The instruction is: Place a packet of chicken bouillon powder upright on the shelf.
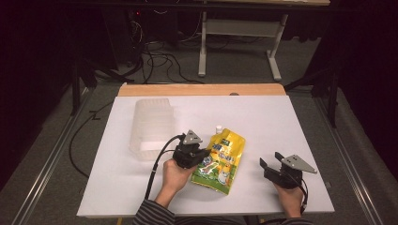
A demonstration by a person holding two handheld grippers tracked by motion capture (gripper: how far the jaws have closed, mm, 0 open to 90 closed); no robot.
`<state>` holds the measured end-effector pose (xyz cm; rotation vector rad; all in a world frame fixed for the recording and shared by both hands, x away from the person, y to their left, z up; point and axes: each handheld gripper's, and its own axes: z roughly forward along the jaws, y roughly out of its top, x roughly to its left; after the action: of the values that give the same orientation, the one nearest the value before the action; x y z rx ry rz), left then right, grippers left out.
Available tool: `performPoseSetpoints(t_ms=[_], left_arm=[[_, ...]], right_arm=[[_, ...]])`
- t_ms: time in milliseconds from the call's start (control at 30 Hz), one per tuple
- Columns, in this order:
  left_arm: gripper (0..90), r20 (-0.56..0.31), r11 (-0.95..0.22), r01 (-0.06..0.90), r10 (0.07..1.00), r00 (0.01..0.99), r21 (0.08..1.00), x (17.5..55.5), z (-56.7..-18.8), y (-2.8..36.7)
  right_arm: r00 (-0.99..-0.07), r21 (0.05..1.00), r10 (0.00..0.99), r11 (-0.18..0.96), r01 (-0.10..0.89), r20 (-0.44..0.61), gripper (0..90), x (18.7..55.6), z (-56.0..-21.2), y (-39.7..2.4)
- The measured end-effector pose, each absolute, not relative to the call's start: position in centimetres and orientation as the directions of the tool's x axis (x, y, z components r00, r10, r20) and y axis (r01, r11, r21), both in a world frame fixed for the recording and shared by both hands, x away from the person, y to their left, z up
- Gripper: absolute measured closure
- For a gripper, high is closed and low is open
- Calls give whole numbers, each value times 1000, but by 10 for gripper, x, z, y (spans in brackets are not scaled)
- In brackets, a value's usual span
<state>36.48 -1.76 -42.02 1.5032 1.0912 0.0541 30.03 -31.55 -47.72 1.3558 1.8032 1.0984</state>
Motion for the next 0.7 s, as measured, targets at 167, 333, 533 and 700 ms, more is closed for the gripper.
performPoseSetpoints(t_ms=[167, 333, 533, 700], left_arm=[[900, -575, 223, 581, 616, 538, 783, 364, -407, -11], [900, -557, 228, 542, 592, 582, 809, 355, -389, -8], [900, -548, 232, 518, 564, 618, 824, 347, -371, -3], [900, -534, 246, 489, 563, 630, 837, 344, -359, 4]], right_arm=[[-280, 888, 960, 126, 441, 3, 328, 300, -477, -316], [-278, 888, 960, 126, 443, 3, 328, 300, -477, -315], [-281, 889, 960, 129, 439, 0, 328, 300, -477, -316], [-281, 888, 960, 131, 440, -2, 327, 300, -477, -315]])
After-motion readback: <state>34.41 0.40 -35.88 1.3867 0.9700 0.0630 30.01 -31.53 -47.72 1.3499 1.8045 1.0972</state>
